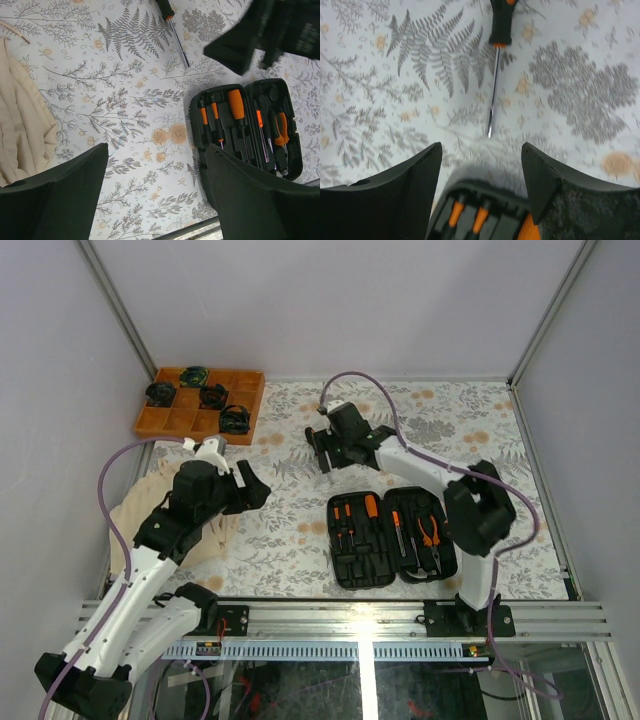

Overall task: Sort the tools into containers
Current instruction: Place the screwdriver in the storage box, then pick up the screwdriver from the center of the board.

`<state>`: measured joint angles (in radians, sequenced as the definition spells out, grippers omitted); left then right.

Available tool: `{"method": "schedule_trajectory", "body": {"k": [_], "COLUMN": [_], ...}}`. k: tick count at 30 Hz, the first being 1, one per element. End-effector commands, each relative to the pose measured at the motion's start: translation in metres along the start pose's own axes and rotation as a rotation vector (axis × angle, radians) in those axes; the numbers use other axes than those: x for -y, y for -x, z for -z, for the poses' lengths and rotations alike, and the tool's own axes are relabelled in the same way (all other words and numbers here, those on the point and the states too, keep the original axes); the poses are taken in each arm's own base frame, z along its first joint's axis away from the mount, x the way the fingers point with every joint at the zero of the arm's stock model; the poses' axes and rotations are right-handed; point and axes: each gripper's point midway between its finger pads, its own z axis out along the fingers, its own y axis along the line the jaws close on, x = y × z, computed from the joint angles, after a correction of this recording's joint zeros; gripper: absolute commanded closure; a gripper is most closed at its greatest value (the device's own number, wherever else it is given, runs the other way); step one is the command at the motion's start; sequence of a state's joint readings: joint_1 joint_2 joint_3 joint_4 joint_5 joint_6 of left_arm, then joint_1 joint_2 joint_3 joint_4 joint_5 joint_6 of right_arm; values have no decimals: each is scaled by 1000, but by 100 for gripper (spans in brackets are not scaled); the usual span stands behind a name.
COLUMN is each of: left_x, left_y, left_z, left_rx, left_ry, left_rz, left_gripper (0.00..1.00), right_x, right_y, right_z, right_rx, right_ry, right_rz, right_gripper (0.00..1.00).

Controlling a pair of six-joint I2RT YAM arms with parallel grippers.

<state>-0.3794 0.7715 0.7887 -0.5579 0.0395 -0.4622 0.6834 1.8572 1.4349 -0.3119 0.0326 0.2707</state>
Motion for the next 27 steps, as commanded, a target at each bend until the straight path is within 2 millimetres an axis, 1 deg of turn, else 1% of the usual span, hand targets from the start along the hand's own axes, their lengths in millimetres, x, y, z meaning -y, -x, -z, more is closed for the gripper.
{"method": "schedule_trajectory", "body": {"k": [1, 3, 6, 10, 14, 15, 17, 21, 27], "left_x": [-7, -7, -7, -7, -7, -7, -8, -8, -8], "left_y": [3, 3, 4, 3, 4, 4, 4, 4, 4], "left_z": [-1, -1, -2, -2, -2, -2, -2, -2, -2], "left_rx": [29, 31, 34, 31, 35, 36, 38, 39, 37], "left_ry": [24, 23, 25, 24, 24, 28, 29, 31, 31], "left_rz": [-11, -12, -12, -10, -11, -10, -9, -8, -8], "left_gripper": [22, 22, 22, 22, 22, 22, 22, 22, 22], "right_x": [-8, -6, -3, 4, 11, 14, 17, 20, 27], "right_y": [41, 44, 55, 52, 54, 50, 53, 49, 35], "right_z": [-30, -46, -66, -96, -116, -122, -128, -138, -146], "right_rx": [74, 73, 81, 13, -1, -16, -23, -45, -83], "right_ry": [47, 49, 52, 55, 34, 28, 16, 2, -7], "right_rz": [89, 98, 117, 137, 139, 138, 138, 150, 151], "right_gripper": [29, 29, 29, 29, 30, 30, 31, 33, 40]}}
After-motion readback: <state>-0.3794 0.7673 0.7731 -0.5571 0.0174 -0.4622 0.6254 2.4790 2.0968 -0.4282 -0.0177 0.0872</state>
